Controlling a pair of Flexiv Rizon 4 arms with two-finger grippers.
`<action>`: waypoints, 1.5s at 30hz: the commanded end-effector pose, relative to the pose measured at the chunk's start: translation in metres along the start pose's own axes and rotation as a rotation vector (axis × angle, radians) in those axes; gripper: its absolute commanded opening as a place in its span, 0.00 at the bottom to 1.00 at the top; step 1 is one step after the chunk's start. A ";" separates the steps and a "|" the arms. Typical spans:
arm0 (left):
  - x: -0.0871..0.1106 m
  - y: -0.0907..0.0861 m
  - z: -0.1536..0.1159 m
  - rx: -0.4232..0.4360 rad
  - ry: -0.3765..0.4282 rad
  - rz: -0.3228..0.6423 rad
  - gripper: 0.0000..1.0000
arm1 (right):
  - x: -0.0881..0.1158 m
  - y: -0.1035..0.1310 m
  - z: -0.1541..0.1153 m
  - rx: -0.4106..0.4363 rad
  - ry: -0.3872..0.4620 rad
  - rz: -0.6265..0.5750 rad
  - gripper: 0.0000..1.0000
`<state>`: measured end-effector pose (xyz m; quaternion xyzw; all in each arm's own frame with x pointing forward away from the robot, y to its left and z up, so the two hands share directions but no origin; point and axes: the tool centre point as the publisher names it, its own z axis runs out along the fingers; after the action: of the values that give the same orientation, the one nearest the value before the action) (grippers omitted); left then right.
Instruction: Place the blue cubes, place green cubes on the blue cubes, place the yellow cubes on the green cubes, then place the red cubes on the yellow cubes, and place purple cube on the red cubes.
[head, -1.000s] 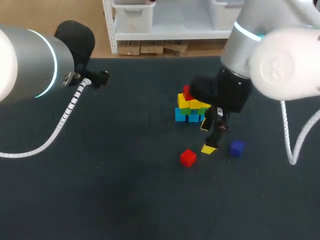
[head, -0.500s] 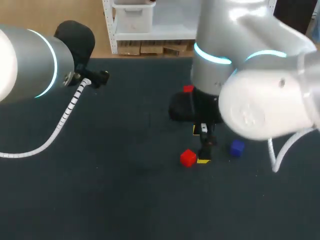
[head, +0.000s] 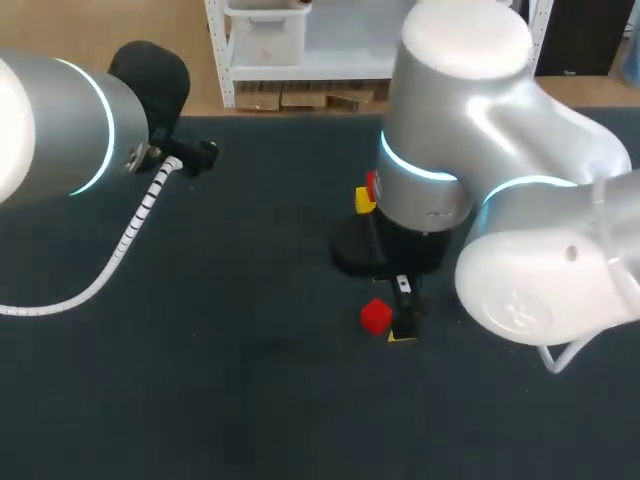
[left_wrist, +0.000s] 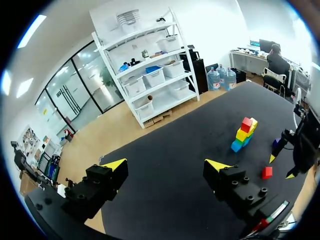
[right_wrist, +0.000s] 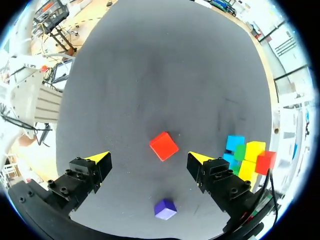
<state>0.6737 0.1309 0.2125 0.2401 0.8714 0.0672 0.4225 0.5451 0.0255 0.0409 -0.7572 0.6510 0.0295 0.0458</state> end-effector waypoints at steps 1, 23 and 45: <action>-0.001 0.001 0.001 0.005 0.002 0.002 1.00 | -0.003 -0.007 0.008 -0.034 -0.015 -0.025 1.00; -0.001 0.001 0.001 0.005 0.002 0.002 1.00 | -0.006 -0.019 0.032 -0.039 0.079 -0.267 1.00; -0.001 0.001 0.001 0.005 0.002 0.002 1.00 | 0.001 -0.027 0.038 -0.039 0.077 -0.244 0.00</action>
<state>0.6737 0.1309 0.2125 0.2401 0.8714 0.0672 0.4225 0.5741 0.0366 -0.0014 -0.8335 0.5525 0.0006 0.0072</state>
